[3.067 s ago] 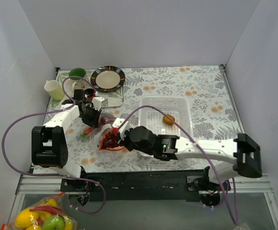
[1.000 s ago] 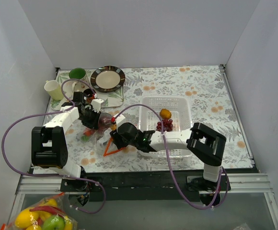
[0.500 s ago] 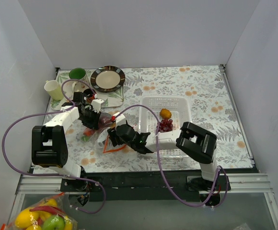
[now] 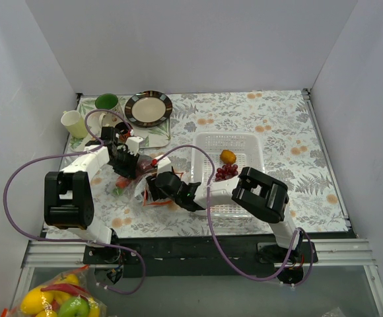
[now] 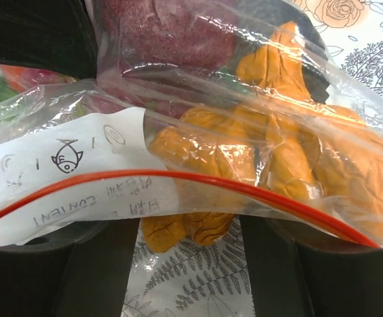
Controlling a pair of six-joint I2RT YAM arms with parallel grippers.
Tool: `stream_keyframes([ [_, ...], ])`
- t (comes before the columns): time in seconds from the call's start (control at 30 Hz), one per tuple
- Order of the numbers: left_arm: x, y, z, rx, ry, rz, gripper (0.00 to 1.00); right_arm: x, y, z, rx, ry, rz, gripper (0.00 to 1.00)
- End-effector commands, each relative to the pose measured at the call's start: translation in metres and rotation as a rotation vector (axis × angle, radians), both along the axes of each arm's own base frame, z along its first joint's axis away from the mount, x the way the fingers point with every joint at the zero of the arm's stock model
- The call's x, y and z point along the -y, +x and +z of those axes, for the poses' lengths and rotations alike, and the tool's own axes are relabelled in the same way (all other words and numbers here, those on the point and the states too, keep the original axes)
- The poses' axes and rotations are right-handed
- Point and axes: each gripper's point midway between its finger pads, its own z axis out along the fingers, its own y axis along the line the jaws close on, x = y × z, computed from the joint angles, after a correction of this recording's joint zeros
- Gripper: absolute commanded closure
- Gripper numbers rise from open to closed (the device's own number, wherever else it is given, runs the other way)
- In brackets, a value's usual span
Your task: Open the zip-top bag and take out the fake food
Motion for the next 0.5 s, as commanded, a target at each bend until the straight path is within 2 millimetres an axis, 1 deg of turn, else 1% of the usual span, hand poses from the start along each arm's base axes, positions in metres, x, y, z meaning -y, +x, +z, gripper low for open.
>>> stream_keyframes([
  [0.0,-0.002,-0.028,-0.017,-0.125,0.013,-0.015,1.00,-0.016,0.003,0.016,0.003,0.114,0.003,0.34],
  [0.03,-0.001,-0.030,-0.017,-0.131,0.010,-0.014,1.00,-0.019,0.003,0.020,0.013,0.125,0.018,0.35],
  [0.13,-0.001,-0.032,-0.013,-0.127,0.010,-0.016,1.00,-0.035,0.004,0.042,0.062,0.185,0.079,0.42],
  [0.17,-0.002,-0.033,-0.014,-0.130,0.015,-0.018,1.00,-0.042,0.004,0.050,0.069,0.203,0.095,0.48],
  [0.23,-0.004,-0.034,-0.012,-0.118,0.027,-0.019,1.00,-0.048,0.003,0.063,0.083,0.228,0.120,0.57],
  [0.27,-0.005,-0.033,-0.011,-0.116,0.032,-0.018,1.00,-0.051,0.000,0.068,0.082,0.239,0.141,0.67],
  [0.33,-0.005,-0.032,-0.011,-0.120,0.031,-0.017,1.00,-0.049,-0.002,0.079,0.085,0.247,0.151,0.80],
  [0.37,-0.004,-0.032,-0.011,-0.122,0.026,-0.016,1.00,-0.048,-0.004,0.080,0.083,0.242,0.159,0.93],
  [0.4,-0.004,-0.031,-0.011,-0.122,0.024,-0.014,1.00,-0.042,-0.008,0.075,0.074,0.230,0.162,0.99],
  [0.43,-0.004,-0.028,-0.010,-0.118,0.022,-0.010,1.00,-0.037,-0.009,0.085,0.078,0.246,0.160,0.99],
  [0.47,-0.003,-0.027,-0.009,-0.114,0.020,-0.010,1.00,-0.032,-0.012,0.087,0.075,0.255,0.165,0.99],
])
